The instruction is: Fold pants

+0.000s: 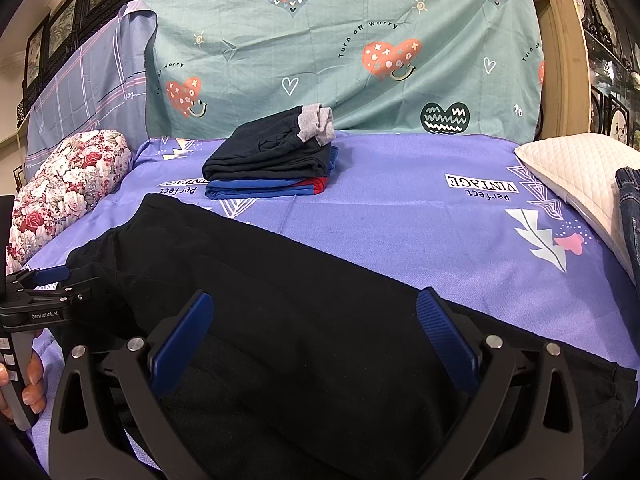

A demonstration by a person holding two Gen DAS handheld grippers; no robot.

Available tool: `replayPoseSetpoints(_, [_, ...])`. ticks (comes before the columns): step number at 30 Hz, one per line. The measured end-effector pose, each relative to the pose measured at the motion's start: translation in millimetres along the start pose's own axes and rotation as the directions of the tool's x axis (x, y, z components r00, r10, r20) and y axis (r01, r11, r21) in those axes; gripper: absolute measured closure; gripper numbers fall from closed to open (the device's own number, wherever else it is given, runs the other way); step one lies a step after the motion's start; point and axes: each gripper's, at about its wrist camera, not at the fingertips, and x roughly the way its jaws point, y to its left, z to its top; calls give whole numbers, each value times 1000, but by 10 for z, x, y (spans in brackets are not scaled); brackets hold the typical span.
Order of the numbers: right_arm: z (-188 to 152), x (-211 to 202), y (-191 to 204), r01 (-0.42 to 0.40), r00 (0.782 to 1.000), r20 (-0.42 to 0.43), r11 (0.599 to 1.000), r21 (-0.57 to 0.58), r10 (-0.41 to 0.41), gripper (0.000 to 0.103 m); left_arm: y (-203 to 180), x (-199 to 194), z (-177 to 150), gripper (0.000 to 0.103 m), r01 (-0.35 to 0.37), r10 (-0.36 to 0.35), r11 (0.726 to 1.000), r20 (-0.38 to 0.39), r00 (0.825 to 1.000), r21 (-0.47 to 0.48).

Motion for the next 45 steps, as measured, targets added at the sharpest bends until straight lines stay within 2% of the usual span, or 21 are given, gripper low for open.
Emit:
replayPoseSetpoints(22, [-3, 16, -10, -1, 1000, -5, 1000, 4, 1, 1, 1, -1, -5, 2, -3, 3, 1000, 0, 1000, -1])
replayPoseSetpoints(24, [-2, 13, -10, -1, 1000, -5, 1000, 5, 1, 1, 53, -22, -4, 2, 3, -3, 1000, -6, 1000, -11])
replayPoseSetpoints(27, [-4, 8, -28, -2, 1000, 0, 1000, 17, 2, 1, 135, -23, 113, 2, 70, -70, 998, -51, 996, -3])
replayPoseSetpoints(29, [-12, 9, -45, -6, 1000, -2, 1000, 28, 6, 1, 280, 31, 254, 2, 38, -35, 998, -79, 996, 43])
replayPoseSetpoints(32, [-1, 27, -59, -14, 1000, -16, 999, 37, 15, 1, 715, 295, 603, 2, 50, -49, 999, -177, 983, 0])
replayPoseSetpoints(34, [2, 29, -64, -17, 1000, -19, 999, 42, 17, 1, 997, 637, 864, 2, 63, -62, 998, -246, 967, -3])
replayPoseSetpoints(35, [1, 30, -72, -17, 1000, -22, 999, 48, 18, 1, 1054, 719, 1005, 2, 54, -46, 998, -221, 974, 27])
replayPoseSetpoints(37, [11, 31, -104, -23, 999, -33, 997, 70, 26, 1, 1167, 1002, 1212, 2, 40, -26, 998, -238, 971, 54])
replayPoseSetpoints(40, [69, -20, -229, -39, 997, -63, 992, 119, 47, 1, 1316, 1522, 1416, 2, 55, -47, 998, -263, 964, 23])
replayPoseSetpoints(42, [127, -158, -371, -7, 998, -58, 993, 121, 14, 1, 1352, 1878, 1530, 2, 69, -65, 998, -321, 945, 3])
replayPoseSetpoints(45, [208, -452, -777, 139, 990, -36, 981, 133, -136, 1, 1309, 2229, 1604, 2, 107, -106, 994, -358, 928, -17])
